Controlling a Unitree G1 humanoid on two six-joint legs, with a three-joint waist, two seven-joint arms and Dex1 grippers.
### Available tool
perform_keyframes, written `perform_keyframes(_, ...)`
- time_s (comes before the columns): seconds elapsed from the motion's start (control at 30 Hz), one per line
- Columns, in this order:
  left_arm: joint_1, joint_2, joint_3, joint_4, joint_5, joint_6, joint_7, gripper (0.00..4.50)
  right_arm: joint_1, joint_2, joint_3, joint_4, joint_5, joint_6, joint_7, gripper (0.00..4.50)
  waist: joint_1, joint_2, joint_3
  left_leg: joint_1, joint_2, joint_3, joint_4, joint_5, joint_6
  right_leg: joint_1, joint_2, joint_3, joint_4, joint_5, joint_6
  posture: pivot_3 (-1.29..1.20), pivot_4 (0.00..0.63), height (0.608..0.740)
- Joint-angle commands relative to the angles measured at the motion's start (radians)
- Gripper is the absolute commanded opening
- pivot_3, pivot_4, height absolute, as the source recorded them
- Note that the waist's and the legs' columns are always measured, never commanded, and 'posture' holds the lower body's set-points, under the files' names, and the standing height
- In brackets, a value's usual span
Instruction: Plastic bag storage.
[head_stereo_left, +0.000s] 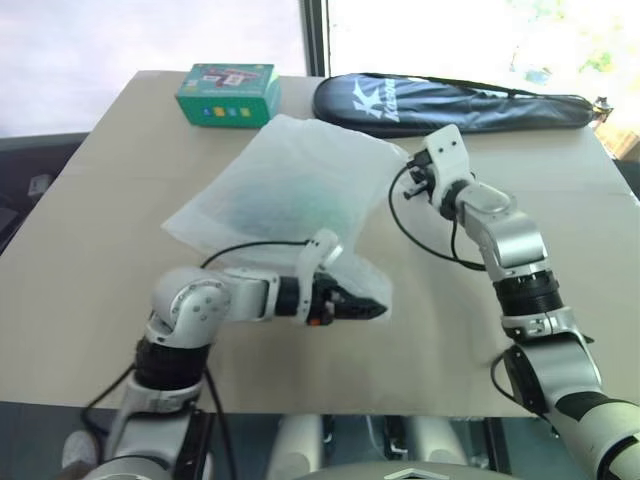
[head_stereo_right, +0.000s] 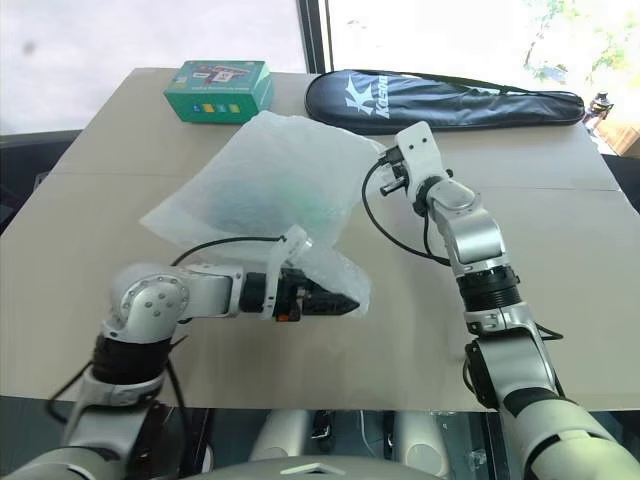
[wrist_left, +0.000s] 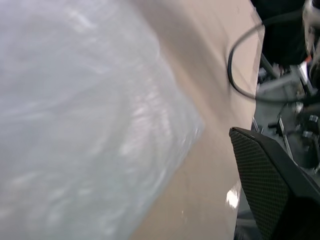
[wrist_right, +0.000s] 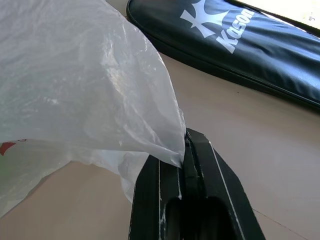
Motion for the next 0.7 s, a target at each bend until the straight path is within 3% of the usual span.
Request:
perform_keyframes(0.03, -0.059, -0.175, 0.172, 0.059, -0.046, 0.099, 0.183, 3.34, -0.01, 0.007, 0.001, -0.052, -0.003, 0.004, -0.01, 0.0, 0.001, 0.0, 0.0, 0.0, 0.0, 0.0, 0.0, 0.0, 0.0, 0.0, 0.0, 0.0, 0.0, 0.0, 0.0, 0.0, 0.15, 0.74)
perform_keyframes(0.17, -0.085, -0.357, 0.286, 0.104, -0.018, 0.147, 0.378, 3.34, -0.01, 0.013, 0.002, -0.052, -0.003, 0.007, -0.014, 0.0, 0.002, 0.0, 0.0, 0.0, -0.001, 0.0, 0.001, 0.0, 0.0, 0.001, 0.0, 0.0, 0.0, 0.0, 0.0, 0.0, 0.15, 0.74)
perform_keyframes(0.27, -0.085, -0.396, 0.33, 0.121, -0.05, 0.147, 0.44, 2.19, -0.011, 0.017, -0.004, -0.046, 0.001, 0.009, -0.015, 0.0, 0.0, 0.0, 0.0, 0.0, 0.0, 0.0, 0.001, 0.0, 0.0, 0.0, 0.0, 0.0, 0.0, 0.0, 0.0, 0.0, 0.15, 0.74)
perform_keyframes(0.4, -0.084, -0.441, 0.455, 0.084, -0.11, 0.136, 0.482, 0.26, -0.015, 0.014, -0.019, -0.028, 0.012, 0.003, -0.011, 0.0, 0.0, 0.0, 0.0, 0.0, 0.0, 0.0, 0.001, 0.0, 0.0, 0.0, 0.0, 0.0, 0.0, 0.0, 0.0, 0.0, 0.15, 0.74)
perform_keyframes(0.47, -0.074, -0.449, 0.497, 0.057, -0.158, 0.116, 0.499, 0.04, -0.021, 0.017, -0.033, -0.019, 0.023, 0.002, -0.011, 0.0, 0.001, 0.0, 0.0, 0.0, 0.0, 0.0, 0.001, 0.0, 0.0, 0.0, 0.0, 0.0, 0.0, 0.0, 0.0, 0.0, 0.15, 0.74)
perform_keyframes(0.57, -0.034, -0.423, 0.554, 0.018, -0.384, 0.048, 0.54, 0.04, -0.042, 0.028, -0.079, -0.009, 0.07, 0.011, -0.007, 0.0, 0.002, 0.0, 0.0, 0.0, 0.0, 0.0, 0.001, 0.0, 0.0, 0.0, -0.001, 0.0, 0.0, 0.0, 0.0, 0.0, 0.15, 0.74)
perform_keyframes(0.63, 0.031, -0.302, 0.527, -0.018, -0.72, -0.106, 0.577, 0.04, -0.069, 0.051, -0.149, -0.017, 0.155, 0.055, 0.006, 0.0, -0.006, 0.0, 0.0, 0.0, 0.0, 0.0, 0.0, 0.0, 0.0, 0.0, -0.001, 0.0, 0.0, 0.0, 0.0, 0.0, 0.15, 0.74)
perform_keyframes(0.7, 0.052, -0.207, 0.523, -0.046, -0.917, -0.266, 0.577, 0.04, -0.099, 0.076, -0.231, -0.041, 0.269, 0.129, 0.026, 0.0, -0.006, 0.0, 0.0, 0.0, 0.002, 0.0, 0.0, 0.0, -0.001, 0.0, 0.0, 0.0, 0.0, 0.0, 0.0, 0.0, 0.15, 0.74)
